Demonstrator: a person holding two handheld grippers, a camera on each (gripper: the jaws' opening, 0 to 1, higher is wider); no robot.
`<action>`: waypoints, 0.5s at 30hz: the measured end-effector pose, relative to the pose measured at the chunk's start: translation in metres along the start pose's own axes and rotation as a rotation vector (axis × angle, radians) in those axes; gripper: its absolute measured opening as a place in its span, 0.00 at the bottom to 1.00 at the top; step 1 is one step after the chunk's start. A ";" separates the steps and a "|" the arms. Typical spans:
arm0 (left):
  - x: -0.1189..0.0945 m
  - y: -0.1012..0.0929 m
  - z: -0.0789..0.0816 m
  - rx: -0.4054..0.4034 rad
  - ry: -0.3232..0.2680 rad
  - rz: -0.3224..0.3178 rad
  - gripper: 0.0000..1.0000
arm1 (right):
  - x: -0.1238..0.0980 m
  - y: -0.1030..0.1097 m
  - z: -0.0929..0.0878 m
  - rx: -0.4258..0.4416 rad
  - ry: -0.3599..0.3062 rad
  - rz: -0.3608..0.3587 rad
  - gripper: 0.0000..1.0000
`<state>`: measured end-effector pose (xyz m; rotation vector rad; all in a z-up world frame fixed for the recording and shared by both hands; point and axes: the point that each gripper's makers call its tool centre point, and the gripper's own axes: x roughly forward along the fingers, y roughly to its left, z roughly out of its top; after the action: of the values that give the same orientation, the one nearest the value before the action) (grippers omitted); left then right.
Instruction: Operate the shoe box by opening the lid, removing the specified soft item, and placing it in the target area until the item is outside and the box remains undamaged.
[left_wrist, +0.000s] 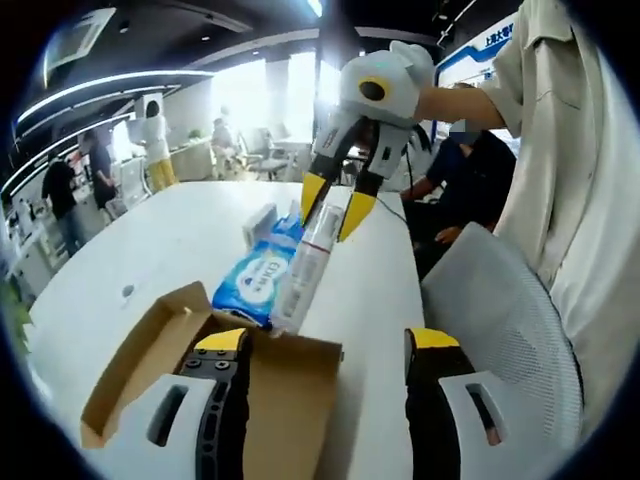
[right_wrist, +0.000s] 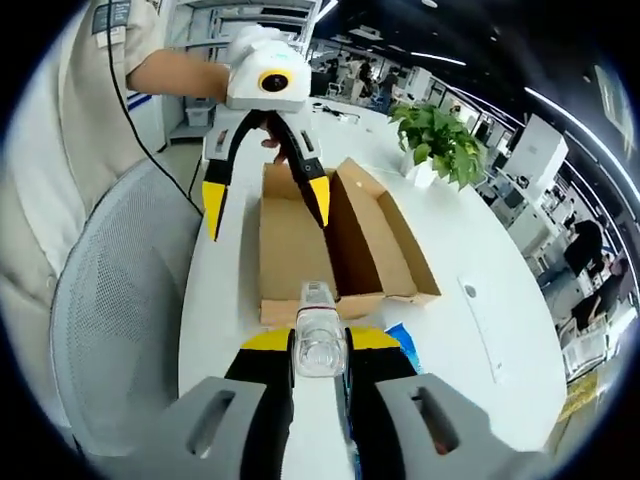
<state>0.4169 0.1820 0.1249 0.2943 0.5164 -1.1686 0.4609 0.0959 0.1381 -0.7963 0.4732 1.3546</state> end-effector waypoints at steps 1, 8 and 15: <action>-0.001 0.000 -0.001 -0.006 -0.003 0.007 0.67 | 0.000 -0.003 -0.002 0.002 0.007 0.002 0.16; -0.013 0.005 -0.006 -0.063 -0.033 0.070 0.78 | 0.000 -0.029 -0.016 -0.010 0.067 0.003 0.16; -0.024 0.007 -0.016 -0.096 -0.038 0.114 0.87 | -0.001 -0.057 -0.030 -0.018 0.142 0.016 0.16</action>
<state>0.4123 0.2112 0.1238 0.2157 0.5140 -1.0340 0.5204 0.0719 0.1324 -0.9095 0.5802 1.3243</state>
